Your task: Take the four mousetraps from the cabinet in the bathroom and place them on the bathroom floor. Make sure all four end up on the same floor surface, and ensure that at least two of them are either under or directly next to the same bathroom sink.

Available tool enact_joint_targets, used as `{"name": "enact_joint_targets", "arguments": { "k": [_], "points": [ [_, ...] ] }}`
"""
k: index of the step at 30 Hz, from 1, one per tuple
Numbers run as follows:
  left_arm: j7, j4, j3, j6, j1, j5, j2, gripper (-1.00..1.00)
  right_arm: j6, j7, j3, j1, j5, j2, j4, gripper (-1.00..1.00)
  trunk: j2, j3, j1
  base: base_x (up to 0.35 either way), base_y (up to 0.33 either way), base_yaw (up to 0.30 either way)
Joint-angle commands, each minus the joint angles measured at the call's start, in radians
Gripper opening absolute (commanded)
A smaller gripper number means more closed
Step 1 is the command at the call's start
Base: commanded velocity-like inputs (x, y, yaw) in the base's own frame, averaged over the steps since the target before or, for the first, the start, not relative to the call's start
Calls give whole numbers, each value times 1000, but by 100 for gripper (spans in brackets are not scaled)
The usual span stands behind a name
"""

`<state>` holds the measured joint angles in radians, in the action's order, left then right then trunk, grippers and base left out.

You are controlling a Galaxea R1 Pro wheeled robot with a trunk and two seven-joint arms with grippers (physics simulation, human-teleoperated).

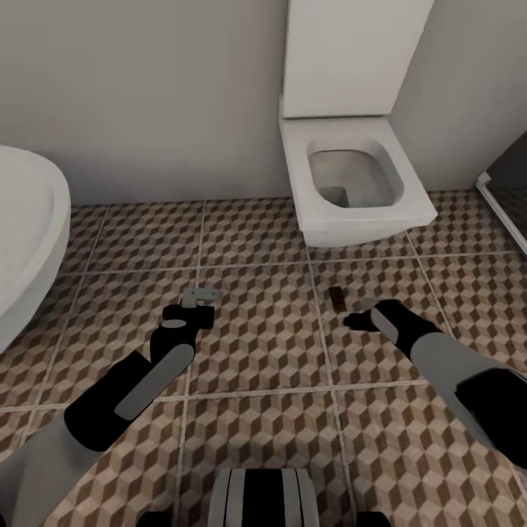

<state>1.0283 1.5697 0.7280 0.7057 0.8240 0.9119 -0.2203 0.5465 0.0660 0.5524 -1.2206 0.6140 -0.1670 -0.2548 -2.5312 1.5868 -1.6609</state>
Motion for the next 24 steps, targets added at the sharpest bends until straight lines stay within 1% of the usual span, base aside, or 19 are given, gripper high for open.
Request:
{"name": "enact_joint_targets", "arguments": {
  "k": [1,5,6,13,18,23,24],
  "points": [
    [9,1,2,3,1,7,-1,-100,6,5,7,0,11,-5,-6,100,0,1,0,-2,0,0],
    [9,1,2,3,1,7,-1,-100,12,-1,7,2,17,-18,-38,100,0,1,0,-1,0,0],
    [9,1,2,3,1,7,-1,-100,27,-2,8,3,18,-21,-63,100,0,1,0,0,0,0],
    [9,1,2,3,1,7,-1,-100,112,-3,0,5,20,-26,-144,100,0,1,0,0,0,0],
    [9,1,2,3,1,7,-1,-100,135,-4,-13,6,21,-30,-165,100,0,1,0,0,0,0],
    [9,1,2,3,1,7,0,-100,186,-4,-41,7,22,-41,-177,100,0,1,0,0,0,0],
    [9,1,2,3,1,7,0,-100,186,-4,-41,7,22,-41,-177,100,0,1,0,0,0,0]
  ]
}}
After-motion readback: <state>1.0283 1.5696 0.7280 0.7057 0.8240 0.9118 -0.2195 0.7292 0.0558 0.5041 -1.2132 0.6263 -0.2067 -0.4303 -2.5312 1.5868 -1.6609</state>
